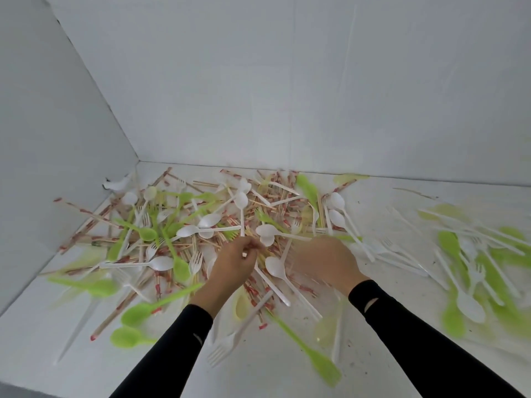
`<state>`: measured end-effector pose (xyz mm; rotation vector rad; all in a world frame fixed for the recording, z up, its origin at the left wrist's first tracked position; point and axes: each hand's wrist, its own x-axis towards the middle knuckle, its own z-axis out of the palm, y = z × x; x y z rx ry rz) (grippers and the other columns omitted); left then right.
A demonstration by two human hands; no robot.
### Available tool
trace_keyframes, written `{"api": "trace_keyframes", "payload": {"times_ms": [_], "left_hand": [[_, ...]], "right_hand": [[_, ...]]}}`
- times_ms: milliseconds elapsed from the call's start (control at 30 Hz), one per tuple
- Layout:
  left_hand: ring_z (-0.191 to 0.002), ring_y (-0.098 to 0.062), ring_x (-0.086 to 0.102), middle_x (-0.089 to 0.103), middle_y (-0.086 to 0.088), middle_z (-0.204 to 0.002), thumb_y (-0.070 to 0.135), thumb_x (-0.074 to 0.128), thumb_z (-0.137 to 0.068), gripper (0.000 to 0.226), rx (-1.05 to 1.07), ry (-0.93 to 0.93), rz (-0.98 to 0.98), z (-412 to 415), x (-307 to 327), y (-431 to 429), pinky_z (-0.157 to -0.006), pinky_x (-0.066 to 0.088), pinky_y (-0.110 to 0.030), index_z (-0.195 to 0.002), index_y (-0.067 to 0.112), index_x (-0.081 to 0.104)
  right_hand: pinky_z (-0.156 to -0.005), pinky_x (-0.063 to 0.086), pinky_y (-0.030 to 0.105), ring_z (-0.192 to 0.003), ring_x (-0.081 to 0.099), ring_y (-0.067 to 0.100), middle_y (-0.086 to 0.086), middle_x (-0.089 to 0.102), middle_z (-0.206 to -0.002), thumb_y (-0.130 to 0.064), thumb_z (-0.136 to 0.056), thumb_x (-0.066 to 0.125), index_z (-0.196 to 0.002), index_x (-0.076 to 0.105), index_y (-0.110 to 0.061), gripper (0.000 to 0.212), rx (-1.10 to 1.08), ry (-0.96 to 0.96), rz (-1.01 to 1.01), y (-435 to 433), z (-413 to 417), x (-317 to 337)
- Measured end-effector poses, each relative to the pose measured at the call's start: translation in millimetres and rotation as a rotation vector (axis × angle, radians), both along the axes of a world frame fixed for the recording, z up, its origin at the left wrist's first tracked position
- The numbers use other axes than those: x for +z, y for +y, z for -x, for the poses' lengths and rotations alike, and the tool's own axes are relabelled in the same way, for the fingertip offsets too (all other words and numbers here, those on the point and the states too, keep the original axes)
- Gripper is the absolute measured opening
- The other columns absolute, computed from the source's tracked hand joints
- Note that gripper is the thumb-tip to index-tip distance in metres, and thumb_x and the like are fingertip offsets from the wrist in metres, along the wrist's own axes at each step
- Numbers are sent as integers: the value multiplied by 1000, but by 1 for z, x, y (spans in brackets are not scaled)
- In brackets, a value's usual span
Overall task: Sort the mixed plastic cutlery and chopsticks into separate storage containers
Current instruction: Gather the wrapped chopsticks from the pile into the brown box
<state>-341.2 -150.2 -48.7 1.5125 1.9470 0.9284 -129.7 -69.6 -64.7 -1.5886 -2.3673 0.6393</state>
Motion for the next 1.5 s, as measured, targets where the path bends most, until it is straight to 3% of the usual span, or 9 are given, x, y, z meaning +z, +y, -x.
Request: {"api": "trace_keyframes", "payload": {"times_ms": [133, 233, 500, 700, 800, 967, 1200, 1333, 1500], "left_hand": [[-54, -6, 51, 65, 6, -89, 16, 54, -96, 11, -11, -37, -70, -1, 4, 44, -51, 39, -15, -101, 23, 61], [-59, -1, 54, 60, 12, -89, 38, 62, -94, 32, -8, -60, -110, -6, 9, 81, -56, 42, -17, -120, 29, 46], [-73, -14, 56, 56, 3, -85, 27, 54, -96, 18, -82, 172, 36, -17, 4, 187, -58, 40, -23, -106, 12, 48], [-122, -34, 47, 49, -19, -134, 52, 44, -98, 64, -242, 655, 286, -10, -9, 233, -101, 41, -40, -133, -1, 45], [-131, -32, 40, 42, -16, -144, 63, 53, -90, 80, -320, 699, 324, -12, -11, 240, -106, 36, -38, -141, 3, 41], [-125, -28, 45, 43, -13, -140, 45, 71, -85, 69, -397, 468, 417, -7, -1, 219, -98, 41, -35, -138, 10, 44], [-94, -21, 52, 51, -5, -107, 24, 72, -86, 54, -374, 350, 522, -5, -8, 183, -84, 49, -36, -129, 8, 42], [-74, -18, 47, 48, 2, -78, 25, 63, -92, 18, -470, 450, 425, -13, 4, 169, -54, 31, -23, -92, 10, 54], [-75, -17, 45, 44, 3, -82, 21, 43, -104, 15, -472, 399, 239, -20, 25, 154, -59, 29, -24, -93, 11, 46]], "right_hand": [[-66, 44, 31, -82, 55, 18, -1, 56, -91, -33, -97, 49, -86, 58, -21, 18, -64, 48, 5, 21, -13, 16], [-73, 49, 34, -88, 58, 19, 0, 58, -101, -25, -98, 46, -98, 63, -18, 18, -72, 38, 15, 47, -25, 25], [-96, 44, 35, -128, 44, 21, 2, 51, -136, -8, -99, 40, -130, 56, -20, 36, -48, -46, 4, 127, -18, 22], [-117, 25, 35, -150, 15, 17, -1, 19, -163, 3, -95, 40, -155, 22, -19, 67, 48, -219, 88, 168, -17, 2], [-112, 29, 32, -146, 25, 21, 3, 30, -157, -3, -98, 42, -154, 26, -16, 60, 23, -328, 5, 179, -18, -7], [-96, 36, 32, -121, 44, 24, 5, 51, -128, -18, -103, 37, -131, 52, -16, 32, 84, -461, -207, 180, -32, -14], [-86, 42, 35, -103, 53, 23, 3, 59, -111, -22, -100, 40, -113, 57, -14, 23, 90, -241, 19, 155, -65, -3], [-91, 37, 35, -108, 54, 23, 1, 60, -118, -26, -98, 44, -124, 57, -20, 31, 24, -247, -55, 139, -78, 15], [-98, 25, 39, -116, 48, 24, -2, 58, -125, -38, -102, 31, -135, 51, -37, 39, -87, -376, -114, 123, -91, 36]]}}
